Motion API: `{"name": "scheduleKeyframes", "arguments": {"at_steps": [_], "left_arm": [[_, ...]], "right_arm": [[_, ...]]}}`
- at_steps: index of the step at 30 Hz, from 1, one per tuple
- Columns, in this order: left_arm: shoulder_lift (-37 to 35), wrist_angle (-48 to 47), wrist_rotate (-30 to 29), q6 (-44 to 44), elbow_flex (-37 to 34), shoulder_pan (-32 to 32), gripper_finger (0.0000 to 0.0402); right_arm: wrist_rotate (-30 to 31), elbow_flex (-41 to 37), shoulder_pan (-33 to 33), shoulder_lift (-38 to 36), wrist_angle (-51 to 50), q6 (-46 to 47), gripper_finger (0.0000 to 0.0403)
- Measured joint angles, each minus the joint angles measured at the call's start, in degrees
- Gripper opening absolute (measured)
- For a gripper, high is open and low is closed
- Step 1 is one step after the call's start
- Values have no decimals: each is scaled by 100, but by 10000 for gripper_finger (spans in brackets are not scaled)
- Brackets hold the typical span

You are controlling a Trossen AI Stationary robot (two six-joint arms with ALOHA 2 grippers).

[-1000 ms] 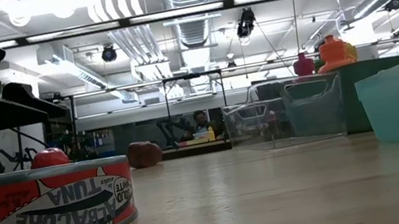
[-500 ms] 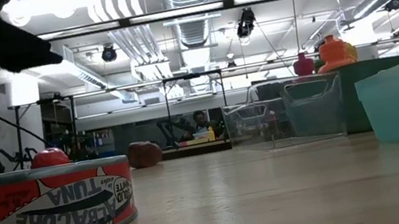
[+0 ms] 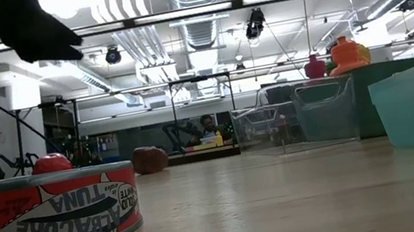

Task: Pick & Place Food Item
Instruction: Put the dark red apple into the green transparent bin

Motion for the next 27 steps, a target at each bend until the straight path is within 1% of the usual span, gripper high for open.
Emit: {"name": "scheduleKeyframes", "arguments": {"at_steps": [3, 5, 10, 15, 17, 20, 22, 24, 27], "left_arm": [[459, 1, 53, -384, 190, 295, 343], [750, 2, 89, -429, 324, 485, 343], [1478, 13, 429, -333, 644, 1021, 343], [2087, 18, 684, -770, 977, 1721, 343], [2304, 15, 920, -646, 1115, 2102, 343], [2662, 18, 1673, -188, 1302, 2737, 343], [2920, 29, 2070, -170, 1398, 3140, 343], [3170, 70, 2220, -313, 1432, 3479, 343], [3524, 349, 2386, -292, 1466, 3863, 343]], "right_arm": [[1, 0, -1, 0, 0, 0, 239], [2, 0, 0, 0, 0, 0, 239], [0, 0, 0, 0, 0, -1, 239], [0, 0, 0, -2, 0, 0, 239], [1, 0, 0, -2, 0, 0, 239], [0, 0, -1, -2, 0, 0, 239], [1, 0, 0, -2, 0, -1, 239], [0, 0, 0, -2, 2, 0, 239], [1, 0, -1, -2, 0, 0, 239]]}}
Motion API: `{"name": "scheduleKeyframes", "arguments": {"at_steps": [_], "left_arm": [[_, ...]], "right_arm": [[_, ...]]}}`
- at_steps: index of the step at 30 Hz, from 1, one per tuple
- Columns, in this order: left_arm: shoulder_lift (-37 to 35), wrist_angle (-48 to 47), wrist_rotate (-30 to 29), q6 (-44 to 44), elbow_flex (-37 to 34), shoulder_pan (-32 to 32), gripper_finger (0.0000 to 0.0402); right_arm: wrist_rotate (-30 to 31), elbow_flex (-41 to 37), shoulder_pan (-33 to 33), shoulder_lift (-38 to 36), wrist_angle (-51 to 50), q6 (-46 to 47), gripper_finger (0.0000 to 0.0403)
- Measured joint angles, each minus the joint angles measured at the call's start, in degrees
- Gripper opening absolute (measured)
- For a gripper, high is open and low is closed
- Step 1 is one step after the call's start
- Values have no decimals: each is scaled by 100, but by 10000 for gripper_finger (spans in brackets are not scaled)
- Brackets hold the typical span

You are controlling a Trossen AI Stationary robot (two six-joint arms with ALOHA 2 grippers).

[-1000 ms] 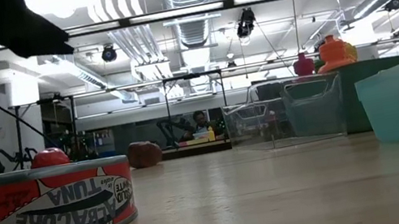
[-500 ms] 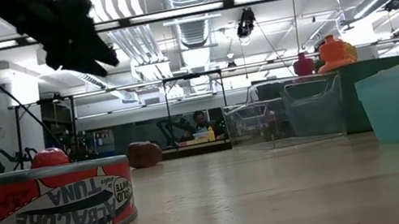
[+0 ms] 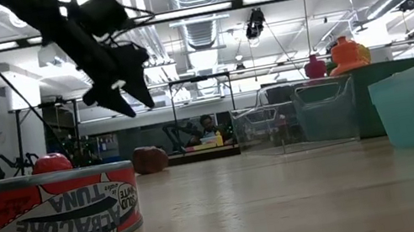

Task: Pick & Place Food Item
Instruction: Put the dark red apple into the green transparent bin

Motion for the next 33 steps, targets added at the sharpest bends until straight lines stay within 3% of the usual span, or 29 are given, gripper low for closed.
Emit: {"name": "scheduleKeyframes", "arguments": {"at_steps": [9, 33], "left_arm": [[717, 782, 55, 404, 4, 395, 343], [2039, 1064, -134, 123, 24, 696, 344]], "right_arm": [[1, 0, 1, 0, -2, 0, 239], [0, 0, -1, 0, -13, -2, 239]]}}
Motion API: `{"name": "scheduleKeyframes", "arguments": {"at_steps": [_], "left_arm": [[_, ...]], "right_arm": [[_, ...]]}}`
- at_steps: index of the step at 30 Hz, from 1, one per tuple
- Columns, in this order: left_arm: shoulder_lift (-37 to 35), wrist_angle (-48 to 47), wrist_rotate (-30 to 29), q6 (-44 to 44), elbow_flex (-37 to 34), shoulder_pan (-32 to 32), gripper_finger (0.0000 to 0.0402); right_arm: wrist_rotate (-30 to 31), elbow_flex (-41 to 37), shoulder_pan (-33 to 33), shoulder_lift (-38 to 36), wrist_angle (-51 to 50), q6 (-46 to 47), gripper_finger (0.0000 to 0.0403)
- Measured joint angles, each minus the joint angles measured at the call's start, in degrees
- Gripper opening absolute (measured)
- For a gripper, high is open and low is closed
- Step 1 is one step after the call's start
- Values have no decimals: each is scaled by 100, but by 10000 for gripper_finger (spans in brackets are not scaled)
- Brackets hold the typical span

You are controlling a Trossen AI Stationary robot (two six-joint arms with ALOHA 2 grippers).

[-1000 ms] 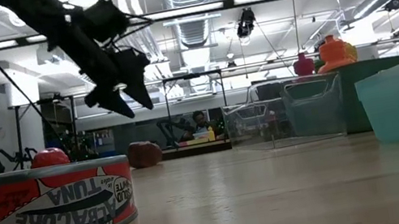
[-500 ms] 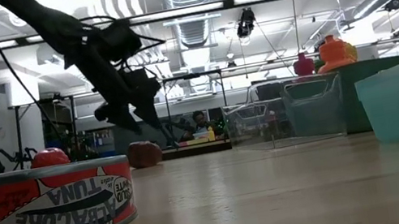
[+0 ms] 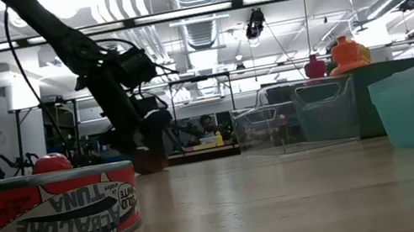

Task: Pick & Place Food Item
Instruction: Put the dark red apple into the green transparent bin

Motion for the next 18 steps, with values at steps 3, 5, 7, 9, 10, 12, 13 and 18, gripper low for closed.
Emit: {"name": "scheduleKeyframes", "arguments": {"at_steps": [3, 5, 7, 9, 10, 12, 13, 18], "left_arm": [[88, 8, 0, 0, 0, 0, 344], [100, 26, 0, -19, 0, 0, 343], [98, 58, 0, -20, 0, 0, 340], [93, 90, 0, -20, 0, 0, 327], [90, 112, 0, -20, 0, 0, 317], [89, 132, 0, -20, 0, 0, 294], [89, 131, 2, -20, 0, 0, 283], [89, 131, 2, -20, 0, 0, 249]], "right_arm": [[-1, 0, -1, 0, -2, 2, 239], [-1, 0, 0, 0, -2, 1, 239], [-1, 0, -1, 0, -9, 2, 239], [-1, 0, 1, 0, -17, 0, 239], [-1, 0, 0, 0, -15, 1, 239], [-1, 0, 1, 0, -16, 2, 239], [1, 0, 0, 0, -15, 2, 239], [-1, 0, 1, 0, -15, 0, 239]]}}
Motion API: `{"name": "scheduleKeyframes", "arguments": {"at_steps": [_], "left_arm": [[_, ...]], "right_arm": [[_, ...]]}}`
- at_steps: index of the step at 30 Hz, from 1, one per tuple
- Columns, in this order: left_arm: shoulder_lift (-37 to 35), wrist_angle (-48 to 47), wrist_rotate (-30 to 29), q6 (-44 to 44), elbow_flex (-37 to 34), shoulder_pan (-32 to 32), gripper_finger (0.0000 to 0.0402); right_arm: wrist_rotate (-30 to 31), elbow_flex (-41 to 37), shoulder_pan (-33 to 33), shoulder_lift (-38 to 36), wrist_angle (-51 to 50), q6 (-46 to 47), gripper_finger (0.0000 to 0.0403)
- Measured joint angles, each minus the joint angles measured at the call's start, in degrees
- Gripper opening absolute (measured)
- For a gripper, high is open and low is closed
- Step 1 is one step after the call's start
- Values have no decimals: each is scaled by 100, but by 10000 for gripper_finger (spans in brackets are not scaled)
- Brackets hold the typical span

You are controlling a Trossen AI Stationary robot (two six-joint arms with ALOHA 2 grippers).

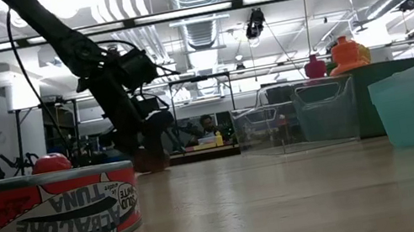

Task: Pick & Place Food Item
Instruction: Put the dark red apple into the green transparent bin

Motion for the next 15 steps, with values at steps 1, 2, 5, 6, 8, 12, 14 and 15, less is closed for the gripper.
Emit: {"name": "scheduleKeyframes", "arguments": {"at_steps": [1, 2, 5, 6, 8, 12, 14, 15], "left_arm": [[0, 0, 0, 0, -2, 0, 248], [0, 0, 0, 0, 0, 0, 249], [0, 0, 0, 0, -1, 0, 256], [0, 0, 0, -1, -1, 0, 258], [0, 0, 0, -2, -2, -3, 258], [-16, -2, 2, -182, 2, -46, 252], [-77, -4, 41, -278, 2, -107, 252], [-128, -2, 44, -334, 2, -155, 252]], "right_arm": [[0, 0, -2, 0, 2, 0, 239], [1, 0, -2, 0, 0, 0, 239], [1, 0, -2, 0, 2, 0, 239], [0, 0, -2, 0, 0, 0, 239], [1, 0, -1, 0, 2, 1, 239], [0, 0, -2, 0, 2, 0, 239], [0, 0, -2, 0, 3, 0, 239], [1, 0, -2, 0, 3, 1, 239]]}}
